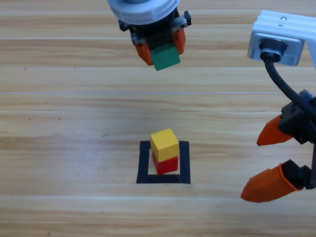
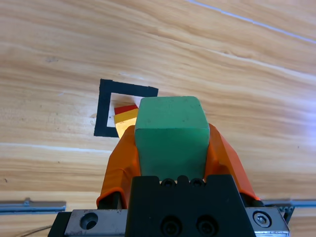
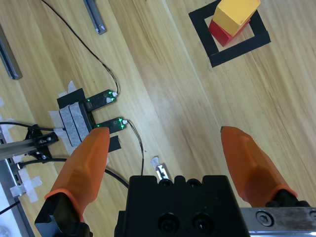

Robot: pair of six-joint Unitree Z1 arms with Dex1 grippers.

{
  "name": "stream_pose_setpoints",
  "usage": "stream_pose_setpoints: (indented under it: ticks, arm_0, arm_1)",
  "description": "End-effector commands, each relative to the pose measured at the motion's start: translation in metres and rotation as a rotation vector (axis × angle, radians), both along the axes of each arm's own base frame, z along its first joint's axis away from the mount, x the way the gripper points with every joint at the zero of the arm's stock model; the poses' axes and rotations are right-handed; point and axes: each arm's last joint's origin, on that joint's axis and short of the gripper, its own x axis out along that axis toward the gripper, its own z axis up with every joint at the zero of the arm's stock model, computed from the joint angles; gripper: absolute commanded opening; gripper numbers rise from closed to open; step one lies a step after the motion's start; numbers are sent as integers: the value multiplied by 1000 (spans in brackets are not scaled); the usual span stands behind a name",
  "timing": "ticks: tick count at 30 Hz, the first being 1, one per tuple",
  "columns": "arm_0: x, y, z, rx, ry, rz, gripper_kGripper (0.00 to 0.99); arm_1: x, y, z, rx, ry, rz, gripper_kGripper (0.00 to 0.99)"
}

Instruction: Stack the blocks in the rectangular block: red at the bottom, yellow in the middle, green on top

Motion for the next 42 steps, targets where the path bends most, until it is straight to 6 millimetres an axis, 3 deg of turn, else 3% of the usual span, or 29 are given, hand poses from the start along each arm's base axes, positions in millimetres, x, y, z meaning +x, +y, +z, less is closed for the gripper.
stream_pose_setpoints:
  ticks: [1, 9, 15, 32, 42]
  arm_0:
    - [-5, -18, -39, 92, 87, 41, 38]
    - [-17, -20, -63, 139, 179, 79, 41]
    - [-25, -25, -67, 131, 213, 65, 44]
    - [-16, -44, -102, 171, 275, 41, 54]
    - [-13, -48, -112, 177, 290, 74, 55]
  arm_1:
    - [2, -4, -9, -31, -2, -9, 988]
    - [1, -5, -9, -29, -2, -8, 988]
    - [1, -5, -9, -31, -2, -7, 988]
    - [1, -6, -8, -27, -3, -5, 988]
    - [0, -6, -8, -29, -1, -3, 988]
